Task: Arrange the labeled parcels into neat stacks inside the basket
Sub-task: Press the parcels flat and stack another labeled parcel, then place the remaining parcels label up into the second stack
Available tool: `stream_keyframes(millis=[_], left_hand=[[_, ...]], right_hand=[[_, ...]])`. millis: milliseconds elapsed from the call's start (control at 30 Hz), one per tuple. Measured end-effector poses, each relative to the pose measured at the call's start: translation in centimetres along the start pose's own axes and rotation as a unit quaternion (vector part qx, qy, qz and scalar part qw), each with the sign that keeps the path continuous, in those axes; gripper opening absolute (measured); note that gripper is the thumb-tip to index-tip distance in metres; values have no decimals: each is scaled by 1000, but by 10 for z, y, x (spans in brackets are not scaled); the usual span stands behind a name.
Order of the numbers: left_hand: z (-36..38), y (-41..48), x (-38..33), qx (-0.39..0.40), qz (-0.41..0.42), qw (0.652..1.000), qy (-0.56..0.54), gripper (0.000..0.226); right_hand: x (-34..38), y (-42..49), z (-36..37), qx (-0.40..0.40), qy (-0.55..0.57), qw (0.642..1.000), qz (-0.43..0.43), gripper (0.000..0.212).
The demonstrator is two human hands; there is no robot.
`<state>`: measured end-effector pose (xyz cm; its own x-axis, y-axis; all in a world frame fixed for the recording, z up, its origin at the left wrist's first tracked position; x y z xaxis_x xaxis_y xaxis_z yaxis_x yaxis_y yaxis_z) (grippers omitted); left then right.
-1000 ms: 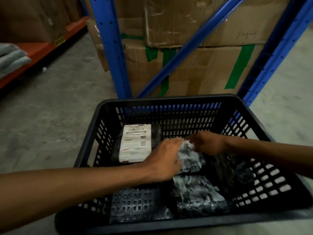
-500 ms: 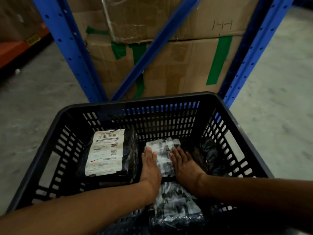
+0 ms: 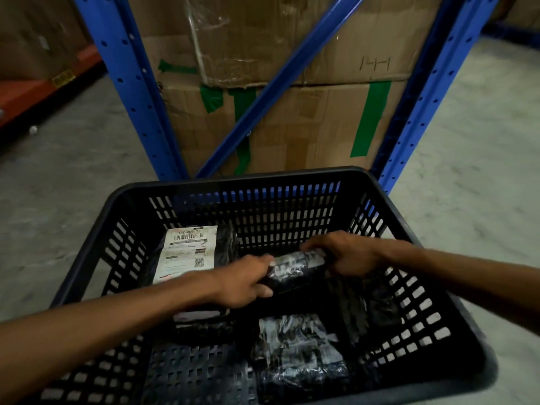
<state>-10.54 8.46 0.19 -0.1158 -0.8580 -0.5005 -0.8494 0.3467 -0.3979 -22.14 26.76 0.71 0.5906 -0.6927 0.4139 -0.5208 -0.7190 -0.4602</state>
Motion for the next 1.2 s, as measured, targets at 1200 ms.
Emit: stream_keyframes(millis=[1200], left_hand=[[47, 75, 21, -180, -362, 884, -233, 94]], right_hand=[[-8, 87, 78, -110, 198, 916, 331, 101]])
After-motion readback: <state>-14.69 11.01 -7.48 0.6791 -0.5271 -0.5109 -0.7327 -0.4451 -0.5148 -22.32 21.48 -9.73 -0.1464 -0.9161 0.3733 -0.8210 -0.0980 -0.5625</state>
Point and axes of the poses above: each hand's wrist, its own y-axis towards the middle knuckle, its own z-axis out of the palm, x = y × z, the point moved 2 cm from there along y, towards the middle knuckle, and after that the axes turned 6 degrees about z, right-handed, at the moved point
